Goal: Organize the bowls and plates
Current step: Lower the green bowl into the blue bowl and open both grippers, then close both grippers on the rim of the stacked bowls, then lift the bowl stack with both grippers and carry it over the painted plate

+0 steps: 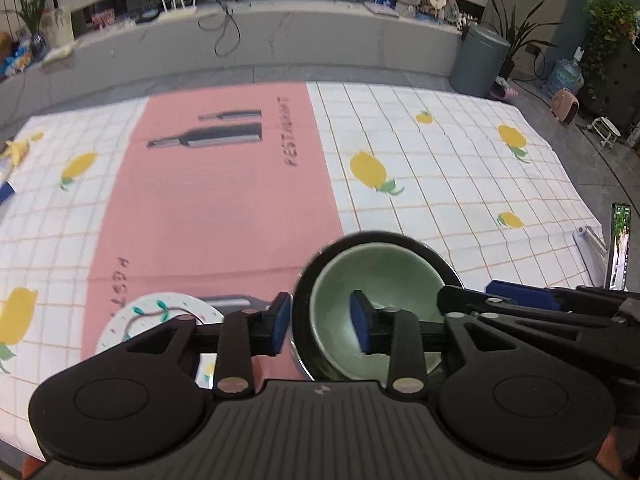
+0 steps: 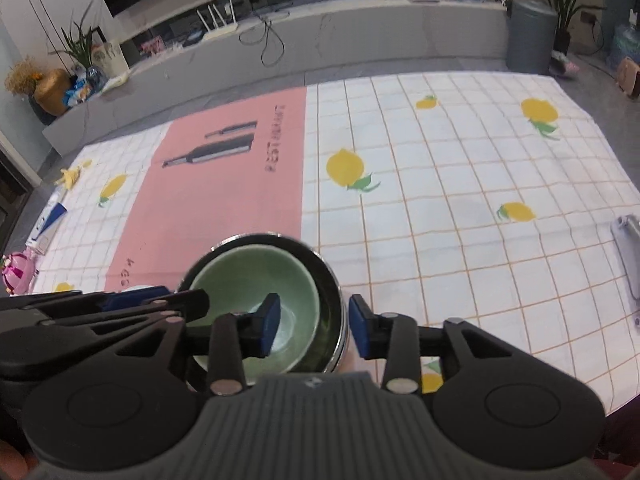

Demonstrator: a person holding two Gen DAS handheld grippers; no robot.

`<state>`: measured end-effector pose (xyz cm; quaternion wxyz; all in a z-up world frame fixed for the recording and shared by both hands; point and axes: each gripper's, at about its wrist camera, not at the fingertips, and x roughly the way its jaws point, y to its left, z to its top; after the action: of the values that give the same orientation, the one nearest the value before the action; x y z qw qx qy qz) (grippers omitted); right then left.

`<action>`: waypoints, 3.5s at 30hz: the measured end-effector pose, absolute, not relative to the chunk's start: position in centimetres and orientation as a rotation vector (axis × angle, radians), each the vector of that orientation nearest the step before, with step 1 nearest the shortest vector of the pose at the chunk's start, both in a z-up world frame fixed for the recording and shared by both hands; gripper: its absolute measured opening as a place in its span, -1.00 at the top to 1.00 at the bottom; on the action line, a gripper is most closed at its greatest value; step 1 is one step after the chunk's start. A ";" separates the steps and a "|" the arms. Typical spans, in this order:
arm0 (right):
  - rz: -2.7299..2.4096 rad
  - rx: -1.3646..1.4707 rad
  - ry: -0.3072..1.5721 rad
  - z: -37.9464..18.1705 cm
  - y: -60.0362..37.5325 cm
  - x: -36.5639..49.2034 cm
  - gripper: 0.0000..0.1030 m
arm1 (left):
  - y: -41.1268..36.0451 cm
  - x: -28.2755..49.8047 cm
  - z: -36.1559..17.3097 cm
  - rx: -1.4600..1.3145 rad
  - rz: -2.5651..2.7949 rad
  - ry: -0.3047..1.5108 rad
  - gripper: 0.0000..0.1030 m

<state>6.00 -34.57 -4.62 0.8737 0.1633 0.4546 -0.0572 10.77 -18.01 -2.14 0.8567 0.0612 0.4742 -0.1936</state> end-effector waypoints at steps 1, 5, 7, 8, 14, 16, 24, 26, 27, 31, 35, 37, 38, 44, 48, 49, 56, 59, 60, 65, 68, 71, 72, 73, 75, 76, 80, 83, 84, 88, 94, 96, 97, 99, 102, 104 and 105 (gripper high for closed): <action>-0.114 0.347 0.936 -4.4 -34.7 5.8 0.17 | -17.9 10.6 -1.9 0.136 -0.407 0.984 0.12; -0.107 0.365 0.887 -3.8 -35.1 5.0 -0.02 | -17.4 10.2 -1.1 0.137 -0.426 0.944 -0.09; -0.109 0.377 0.865 -3.7 -35.2 4.7 -0.09 | -17.1 10.0 -0.8 0.136 -0.422 0.922 -0.23; -0.111 0.384 0.856 -3.6 -35.4 4.6 -0.13 | -17.0 9.9 -0.8 0.138 -0.417 0.913 -0.31; -0.117 0.443 0.863 -4.9 -35.9 3.8 -0.29 | -15.9 9.9 -1.5 0.084 -0.442 0.897 -0.47; -0.126 0.474 0.868 -5.6 -36.1 3.6 -0.29 | -15.3 9.9 -1.9 0.049 -0.455 0.895 -0.49; -0.161 0.642 0.845 -7.8 -37.0 2.1 -0.38 | -12.1 9.9 -3.7 -0.181 -0.455 0.870 -0.51; -0.171 0.698 0.834 -8.3 -37.3 1.7 -0.41 | -11.1 10.0 -4.4 -0.241 -0.437 0.870 -0.51; -0.174 0.727 0.832 -8.7 -37.4 1.5 -0.42 | -10.7 10.0 -4.7 -0.271 -0.431 0.869 -0.51; -0.188 0.855 0.824 -10.5 -37.6 0.9 -0.45 | -8.9 9.9 -6.0 -0.405 -0.421 0.862 -0.51; -0.199 0.954 0.810 -12.2 -37.6 0.3 -0.48 | -8.4 10.0 -7.3 -0.482 -0.422 0.876 -0.53; -0.202 0.975 0.809 -12.8 -37.5 0.2 -0.49 | -8.4 10.1 -7.9 -0.490 -0.421 0.890 -0.54; -0.202 0.978 0.809 -12.9 -37.5 0.2 -0.49 | -8.5 10.3 -8.2 -0.495 -0.422 0.896 -0.54; -0.192 0.978 0.788 -13.4 -37.5 0.5 -0.50 | -8.8 10.9 -9.0 -0.550 -0.427 0.920 -0.58; -0.170 1.003 0.784 -13.7 -37.6 1.0 -0.50 | -9.1 11.4 -9.0 -0.571 -0.439 0.928 -0.63; -0.168 1.011 0.786 -13.7 -37.6 1.2 -0.50 | -9.3 11.6 -9.1 -0.574 -0.442 0.932 -0.63; -0.159 1.030 0.819 -14.6 -37.6 2.1 -0.50 | -10.4 12.3 -10.3 -0.572 -0.438 0.984 -0.64; -0.152 1.043 0.822 -14.9 -37.7 2.3 -0.49 | -10.7 12.7 -10.9 -0.580 -0.443 1.007 -0.64; -0.149 1.048 0.823 -14.9 -37.8 2.4 -0.49 | -10.8 12.8 -11.0 -0.584 -0.447 1.016 -0.64; -0.134 1.087 0.830 -15.4 -38.1 2.5 -0.47 | -11.4 13.4 -11.6 -0.592 -0.462 1.048 -0.64; -0.129 1.100 0.838 -15.6 -38.2 2.5 -0.45 | -11.6 13.6 -11.9 -0.597 -0.459 1.063 -0.63; -0.123 1.114 0.848 -16.0 -38.1 2.7 -0.34 | -11.6 13.8 -12.2 -0.597 -0.458 1.080 -0.61; -0.119 1.118 0.852 -16.1 -38.1 2.8 -0.34 | -11.6 13.9 -12.4 -0.592 -0.460 1.084 -0.60; -0.114 1.121 0.854 -16.1 -38.0 2.8 -0.34 | -11.6 13.9 -12.5 -0.588 -0.459 1.090 -0.56; -0.116 1.117 0.855 -16.1 -37.9 2.9 -0.28 | -11.7 13.8 -12.6 -0.578 -0.450 1.100 -0.44; -0.123 1.110 0.858 -16.0 -37.9 2.8 -0.23 | -11.7 13.8 -12.8 -0.576 -0.450 1.106 -0.37; -0.130 1.121 0.857 -16.2 -38.1 2.7 -0.17 | -11.8 13.7 -13.0 -0.566 -0.448 1.118 -0.22; -0.132 1.132 0.856 -16.3 -38.1 2.7 -0.16 | -11.5 13.7 -13.0 -0.580 -0.448 1.123 -0.19; -0.134 1.133 0.856 -16.3 -38.1 2.7 -0.15 | -11.5 13.8 -13.0 -0.585 -0.449 1.125 -0.19; -0.138 1.137 0.854 -16.3 -38.2 2.6 -0.14 | -11.4 13.8 -13.0 -0.578 -0.452 1.122 -0.18; -0.139 1.144 0.852 -16.4 -38.4 2.3 -0.10 | -11.3 13.9 -13.0 -0.580 -0.467 1.129 -0.16; -0.143 1.134 0.857 -16.3 -38.3 2.3 -0.09 | -11.4 13.8 -12.9 -0.572 -0.469 1.128 -0.16; -0.143 1.131 0.859 -16.2 -38.3 2.3 -0.09 | -11.5 13.7 -12.9 -0.567 -0.471 1.127 -0.16; -0.145 1.132 0.861 -16.3 -38.3 2.2 -0.08 | -11.5 13.6 -12.8 -0.563 -0.473 1.127 -0.16; -0.146 1.135 0.861 -16.3 -38.3 2.1 -0.07 | -11.6 13.5 -12.7 -0.559 -0.475 1.127 -0.16; -0.149 1.134 0.864 -16.2 -38.3 2.0 -0.06 | -11.6 13.4 -12.6 -0.557 -0.474 1.129 -0.16; -0.151 1.133 0.867 -16.2 -38.3 2.0 -0.06 | -11.6 13.3 -12.6 -0.556 -0.474 1.130 -0.16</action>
<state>1.99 -38.25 -16.16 0.7537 0.5190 0.3973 -0.0694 13.33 -11.59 -12.60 0.7823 -0.2574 0.5231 -0.2194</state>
